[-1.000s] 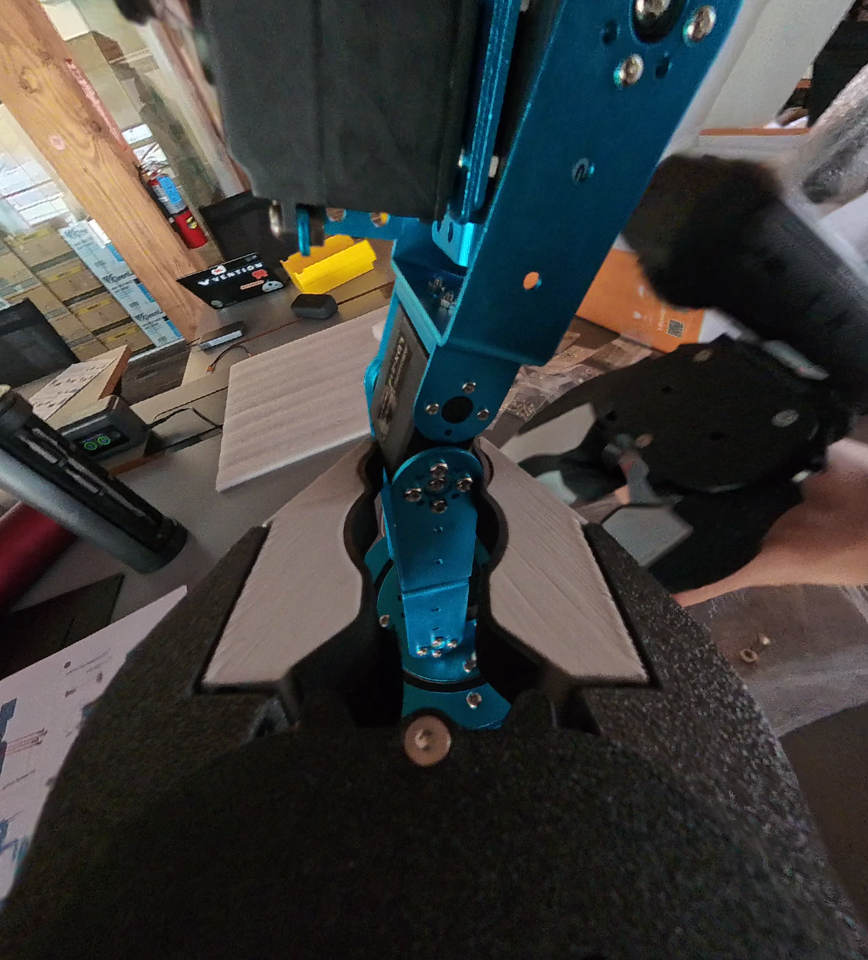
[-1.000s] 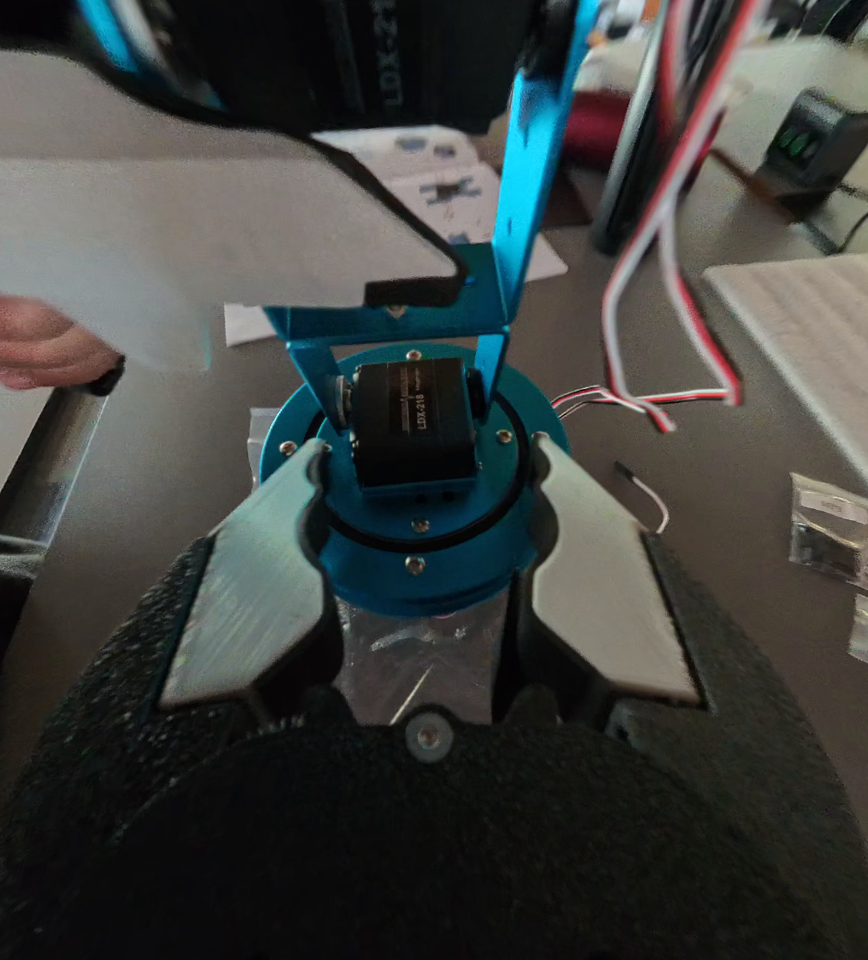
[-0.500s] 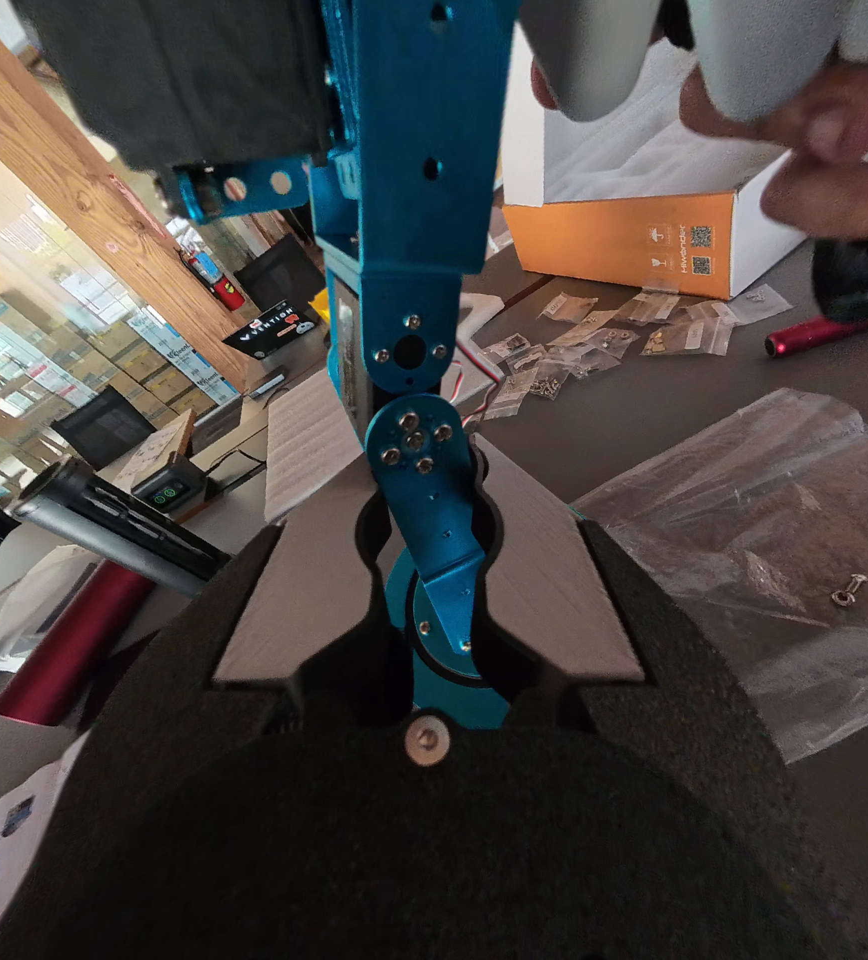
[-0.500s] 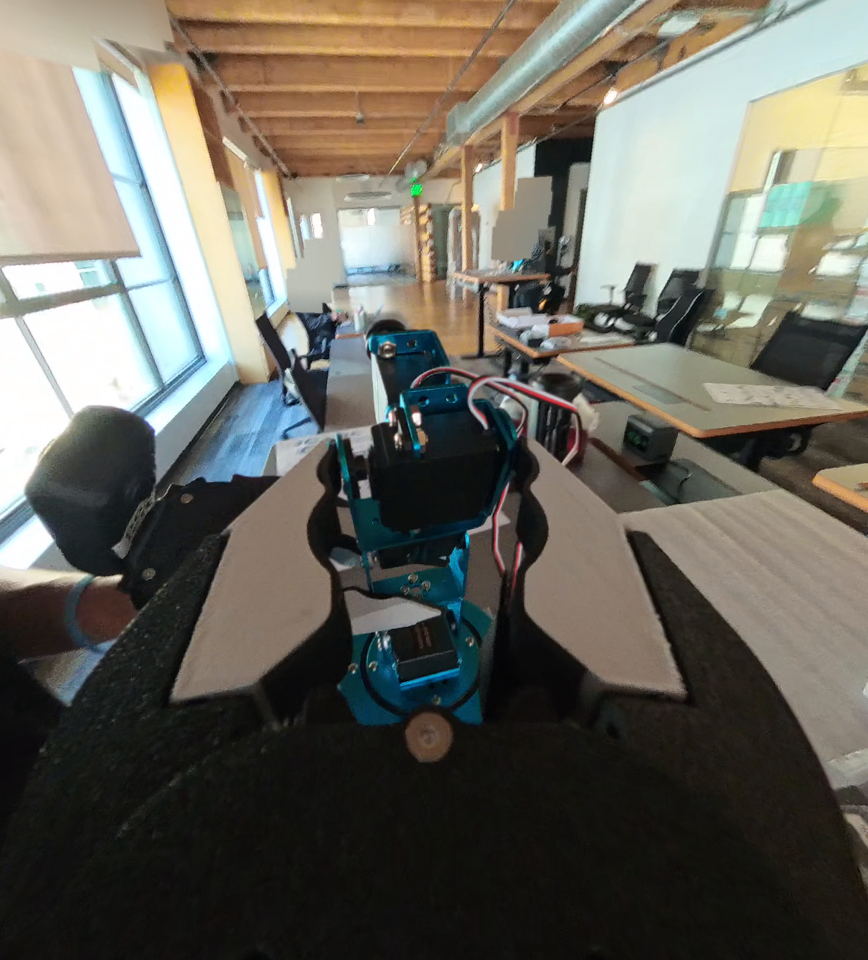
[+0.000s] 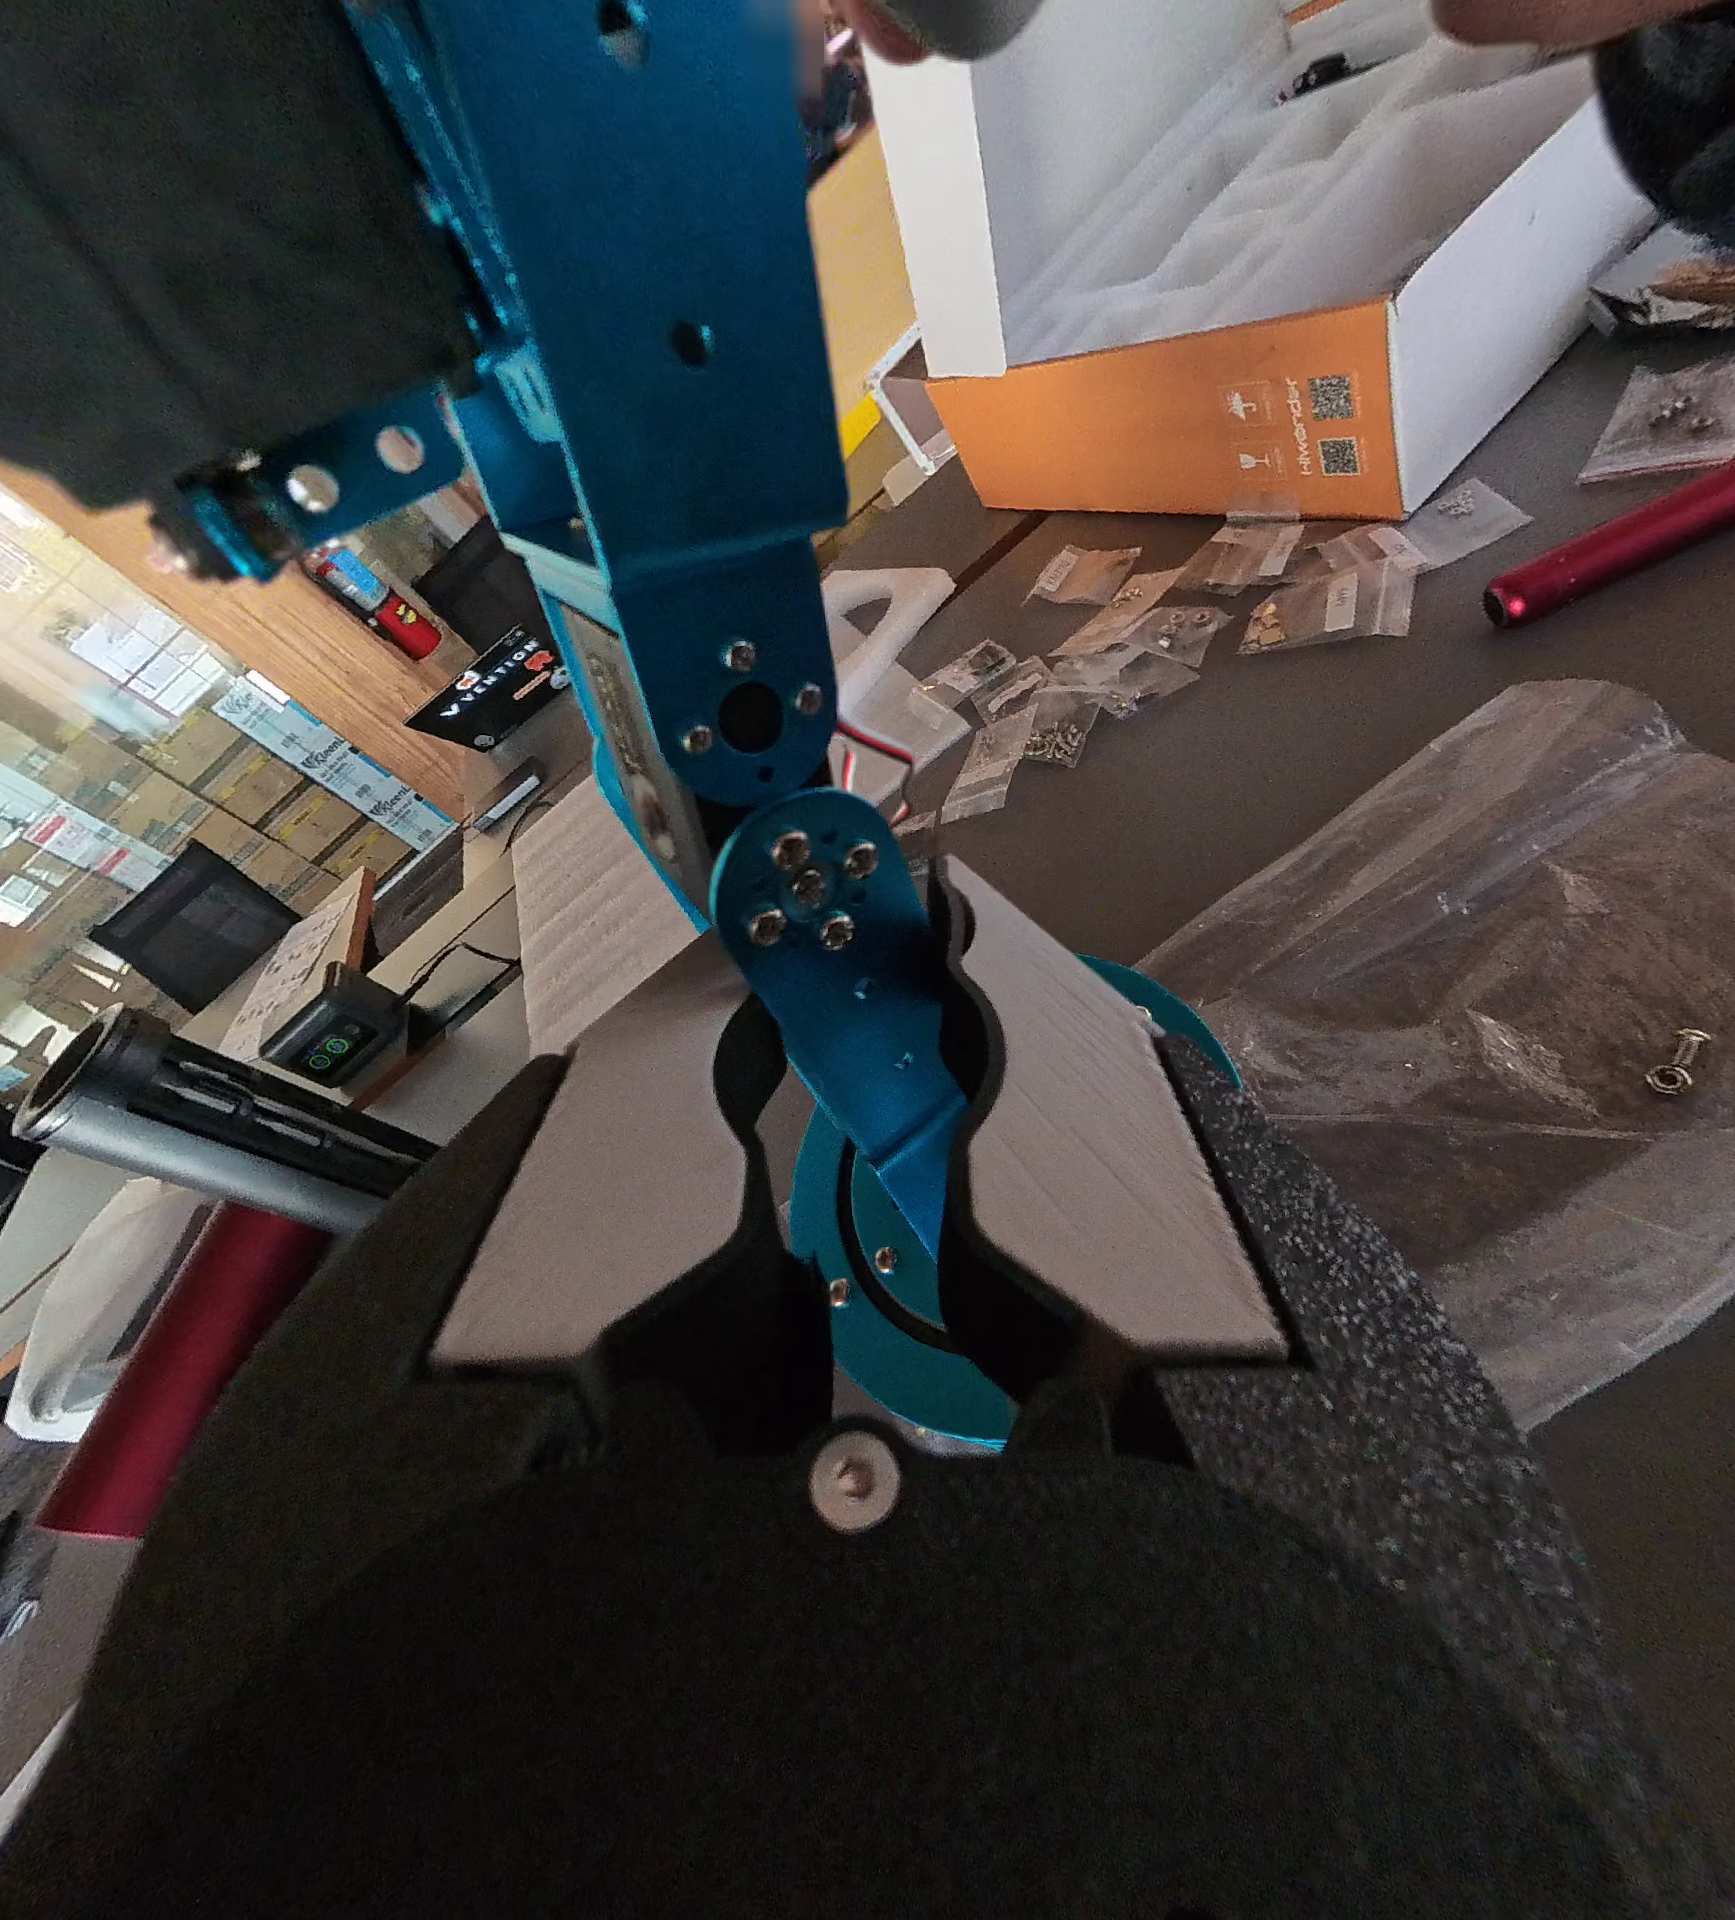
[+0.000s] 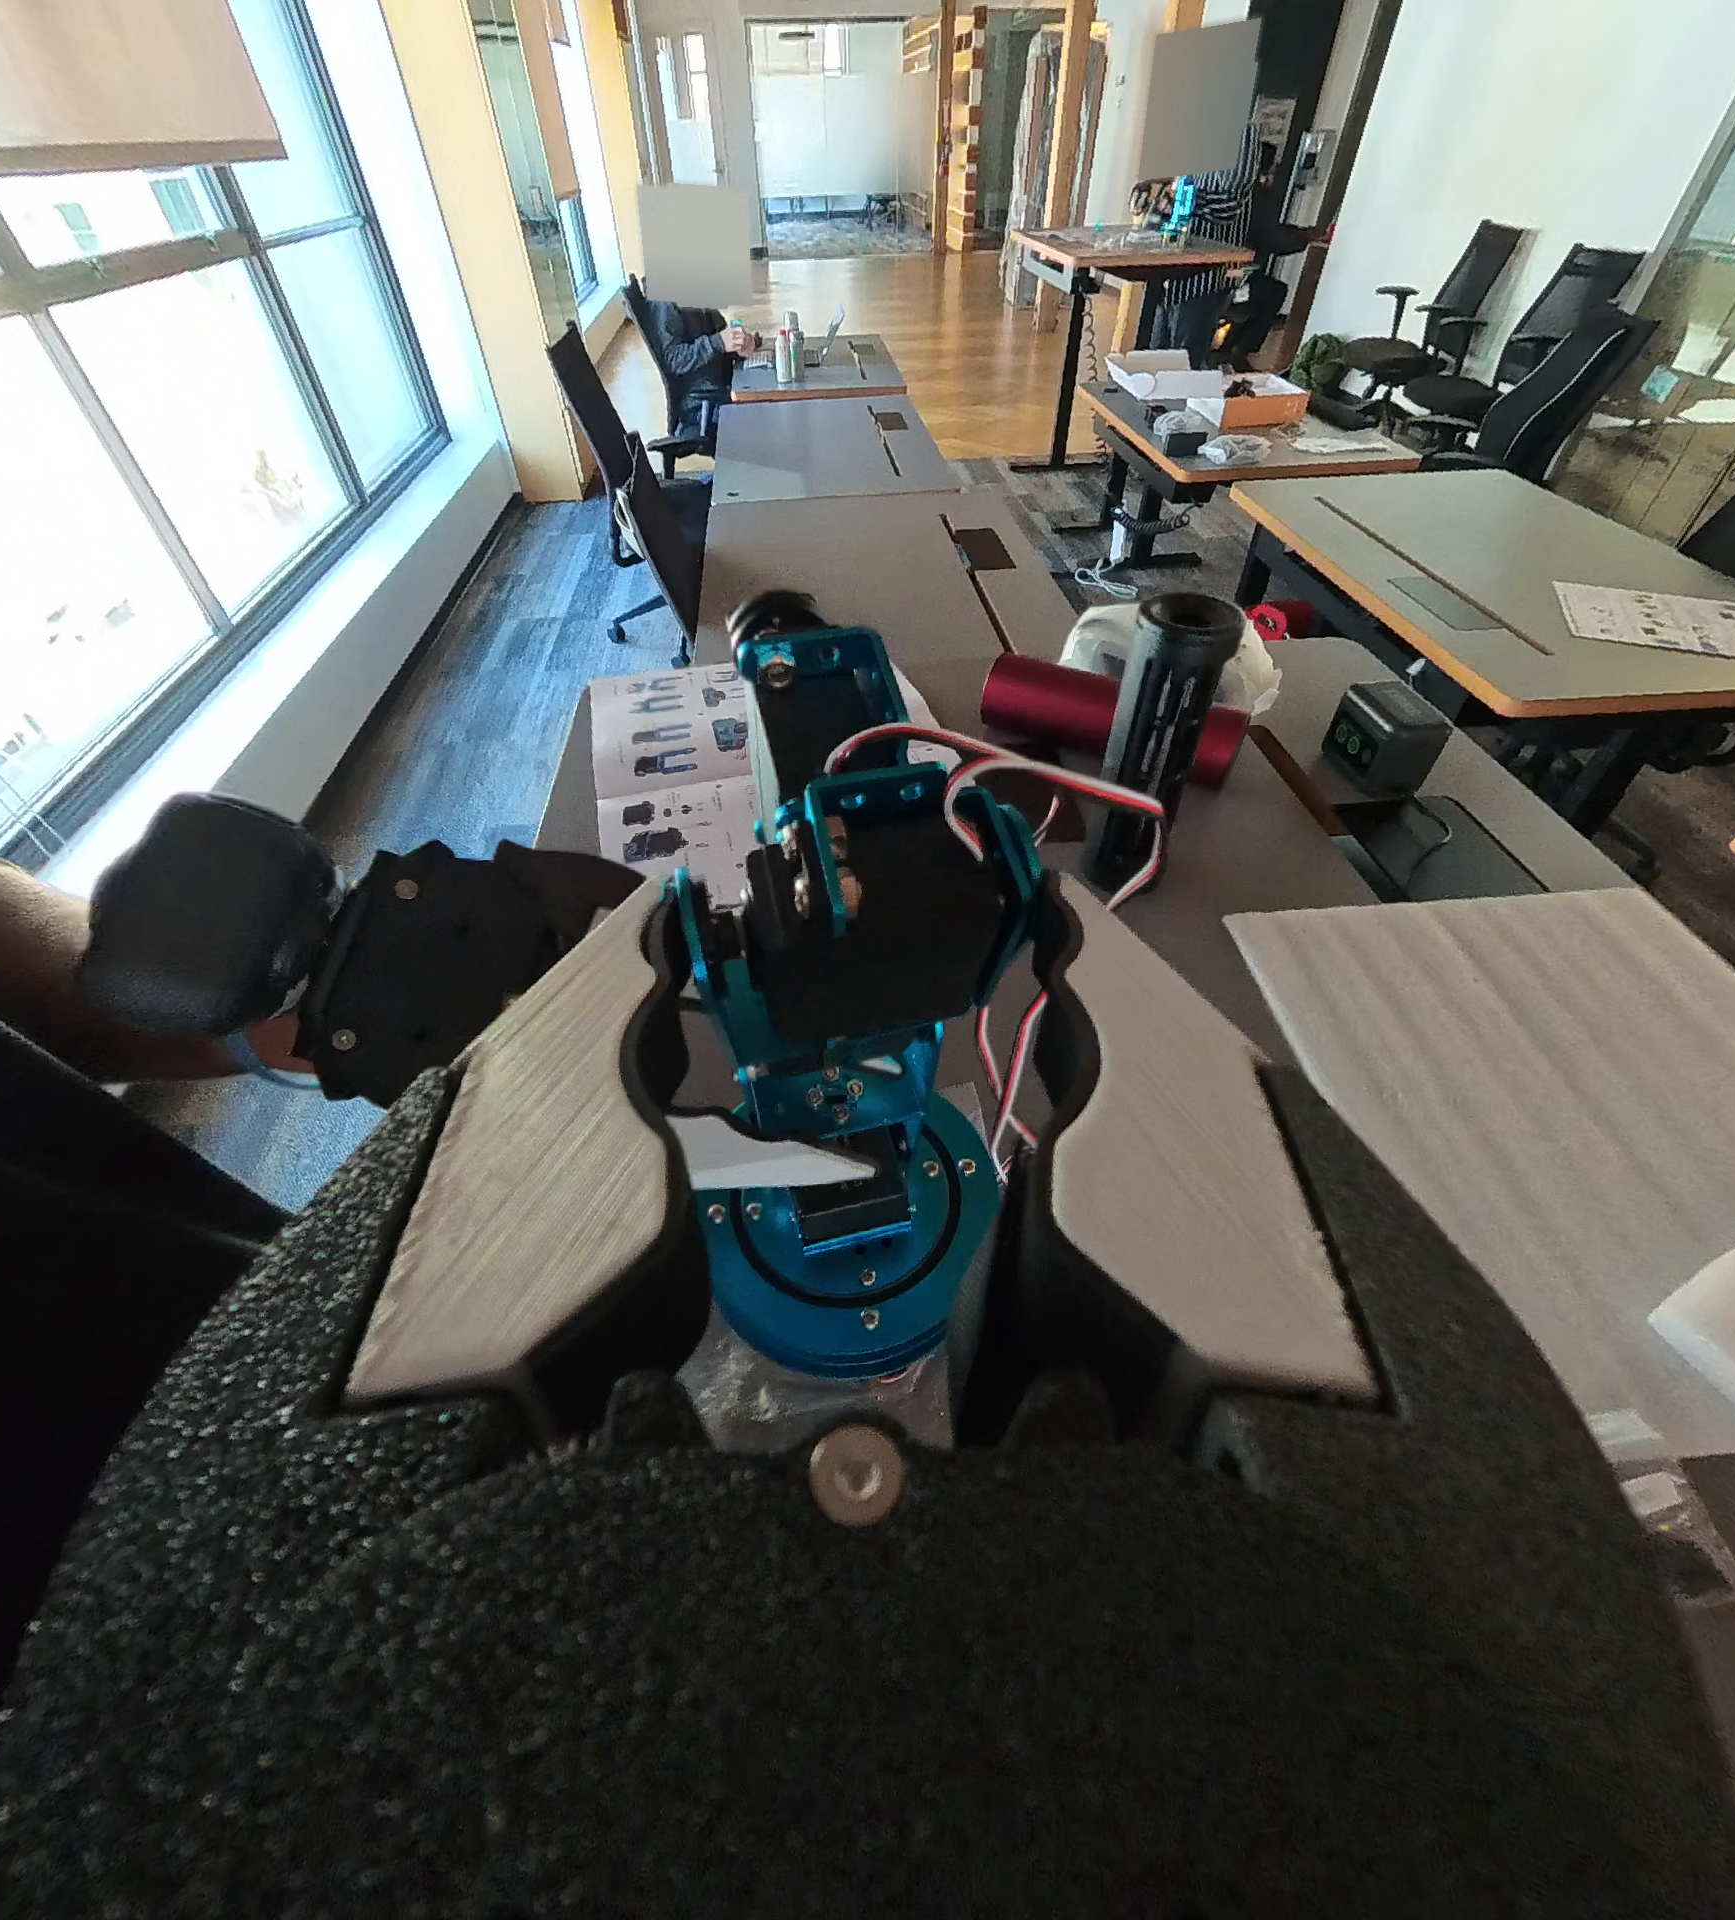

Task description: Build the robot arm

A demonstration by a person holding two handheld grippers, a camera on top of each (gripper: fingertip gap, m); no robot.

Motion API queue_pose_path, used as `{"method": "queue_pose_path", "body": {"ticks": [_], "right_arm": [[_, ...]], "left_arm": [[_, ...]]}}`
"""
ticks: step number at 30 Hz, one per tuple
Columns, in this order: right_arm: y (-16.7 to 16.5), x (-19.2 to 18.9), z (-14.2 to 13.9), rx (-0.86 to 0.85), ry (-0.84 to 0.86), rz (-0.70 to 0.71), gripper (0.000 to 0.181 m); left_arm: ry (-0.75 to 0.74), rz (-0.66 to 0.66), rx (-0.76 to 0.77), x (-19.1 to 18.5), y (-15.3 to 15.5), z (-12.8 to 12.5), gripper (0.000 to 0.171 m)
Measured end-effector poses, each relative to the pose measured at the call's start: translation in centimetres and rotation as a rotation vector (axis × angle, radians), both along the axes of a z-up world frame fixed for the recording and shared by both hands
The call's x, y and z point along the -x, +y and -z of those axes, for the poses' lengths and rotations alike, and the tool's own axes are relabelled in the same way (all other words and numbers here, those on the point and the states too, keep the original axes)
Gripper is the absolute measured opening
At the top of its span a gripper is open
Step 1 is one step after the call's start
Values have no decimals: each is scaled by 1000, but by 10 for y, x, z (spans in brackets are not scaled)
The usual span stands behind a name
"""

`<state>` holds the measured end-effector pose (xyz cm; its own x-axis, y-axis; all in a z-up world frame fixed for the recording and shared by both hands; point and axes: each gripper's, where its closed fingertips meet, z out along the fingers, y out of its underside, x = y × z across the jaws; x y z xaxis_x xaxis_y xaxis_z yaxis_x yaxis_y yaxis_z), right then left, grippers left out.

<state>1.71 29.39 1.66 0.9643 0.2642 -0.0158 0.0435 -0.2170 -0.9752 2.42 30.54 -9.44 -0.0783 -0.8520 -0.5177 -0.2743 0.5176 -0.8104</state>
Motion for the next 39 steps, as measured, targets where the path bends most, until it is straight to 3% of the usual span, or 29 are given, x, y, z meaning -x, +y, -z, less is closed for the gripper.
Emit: {"method": "queue_pose_path", "body": {"ticks": [13,16,18,20,24,27,30,35,37,39], "right_arm": [[6,7,-8,-13,-79,-22,67],[-8,-3,-18,-69,-124,39,69],[-32,-17,-22,-92,-81,86,66],[-63,-32,6,6,-22,114,56],[-123,-15,161,480,86,-2,49],[-136,9,232,576,113,-76,39],[-132,18,256,584,45,-105,32],[-126,14,263,590,-119,-139,20],[-125,13,264,595,-152,-151,13],[-127,12,264,590,-168,-162,6]], "left_arm": [[48,73,35,-4,-18,3,22],[49,56,47,0,-16,6,42],[23,50,74,7,-14,1,45],[0,61,144,18,-15,-5,47],[-1,45,333,44,-17,-8,46],[65,14,473,67,-21,9,45],[229,-9,598,93,-36,48,43],[582,-99,750,129,-77,110,44],[633,-108,783,135,-92,117,44],[560,-129,807,130,-96,109,44]]}}
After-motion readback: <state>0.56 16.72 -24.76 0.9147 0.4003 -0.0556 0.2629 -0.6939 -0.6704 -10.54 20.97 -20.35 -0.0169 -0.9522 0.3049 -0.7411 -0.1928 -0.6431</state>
